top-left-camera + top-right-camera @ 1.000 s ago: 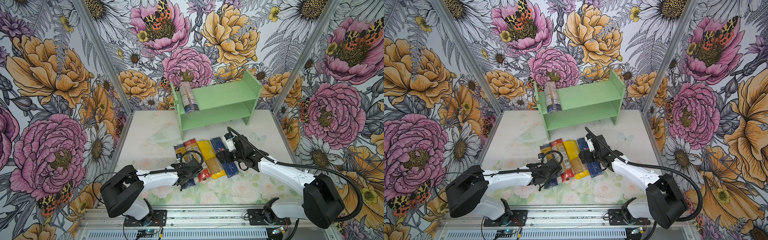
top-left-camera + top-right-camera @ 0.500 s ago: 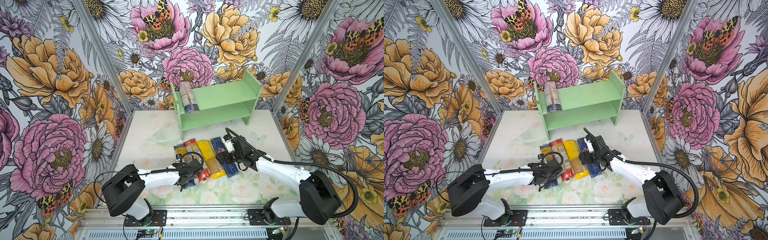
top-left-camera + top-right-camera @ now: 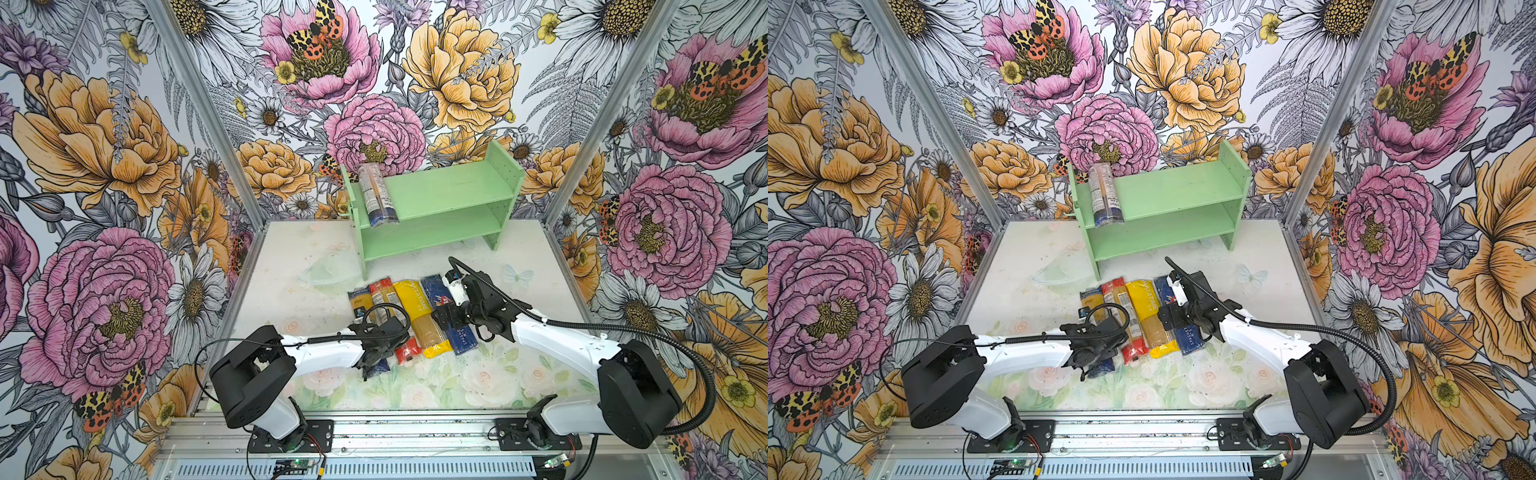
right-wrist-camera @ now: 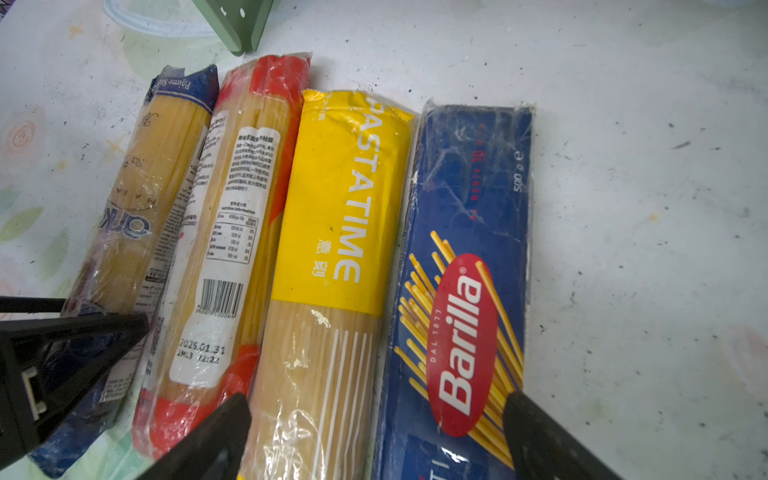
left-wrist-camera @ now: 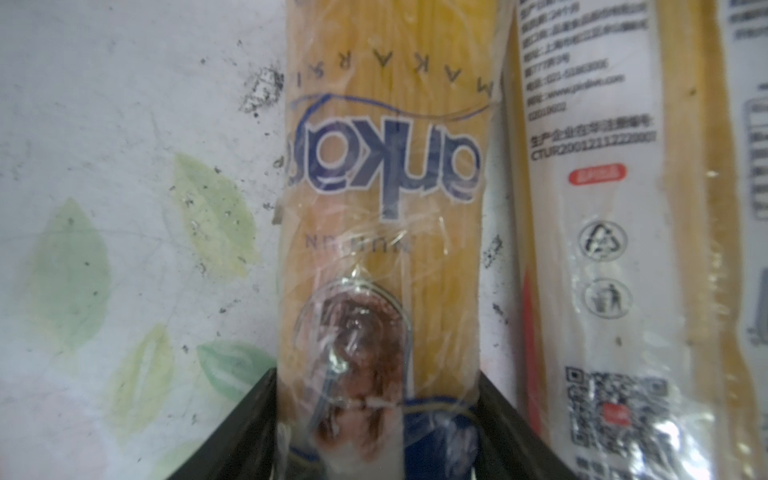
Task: Place and organize the pasta boxes and bags onto the shelf
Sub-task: 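Lower the left gripper and close it on the blue-and-clear Ankara bag, then lift the Ankara bag upright with the left gripper toward the green shelf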
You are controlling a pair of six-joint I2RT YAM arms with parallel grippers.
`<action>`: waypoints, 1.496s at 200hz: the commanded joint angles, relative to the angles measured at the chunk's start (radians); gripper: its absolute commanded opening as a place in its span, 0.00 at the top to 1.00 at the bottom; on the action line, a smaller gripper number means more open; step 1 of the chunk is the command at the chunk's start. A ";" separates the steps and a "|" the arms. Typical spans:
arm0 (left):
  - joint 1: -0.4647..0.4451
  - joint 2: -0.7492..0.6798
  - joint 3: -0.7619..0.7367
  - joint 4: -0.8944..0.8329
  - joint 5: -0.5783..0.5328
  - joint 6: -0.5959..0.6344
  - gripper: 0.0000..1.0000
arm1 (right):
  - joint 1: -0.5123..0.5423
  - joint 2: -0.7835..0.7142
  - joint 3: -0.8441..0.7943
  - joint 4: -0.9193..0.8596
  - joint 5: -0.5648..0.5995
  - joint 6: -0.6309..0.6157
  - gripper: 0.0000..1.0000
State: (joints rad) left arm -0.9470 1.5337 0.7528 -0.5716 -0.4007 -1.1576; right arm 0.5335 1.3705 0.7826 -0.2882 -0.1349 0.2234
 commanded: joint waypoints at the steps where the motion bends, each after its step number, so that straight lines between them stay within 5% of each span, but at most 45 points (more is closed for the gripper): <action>1: -0.007 0.019 -0.002 -0.030 0.026 -0.016 0.39 | 0.007 -0.005 0.007 0.006 0.007 -0.006 0.03; 127: -0.009 0.010 0.017 -0.030 0.023 0.004 0.68 | 0.005 -0.024 -0.007 0.006 0.019 -0.012 0.03; 168: -0.007 -0.007 0.047 -0.056 0.014 0.024 1.00 | -0.001 -0.017 0.001 0.006 0.002 -0.015 0.03; 299: -0.007 -0.068 0.120 -0.145 0.001 0.057 1.00 | -0.041 -0.024 -0.009 0.000 -0.026 -0.026 0.02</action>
State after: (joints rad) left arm -0.9489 1.5257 0.8345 -0.7033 -0.3901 -1.1183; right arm 0.5022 1.3685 0.7750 -0.2882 -0.1463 0.2153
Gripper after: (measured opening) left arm 0.346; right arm 0.976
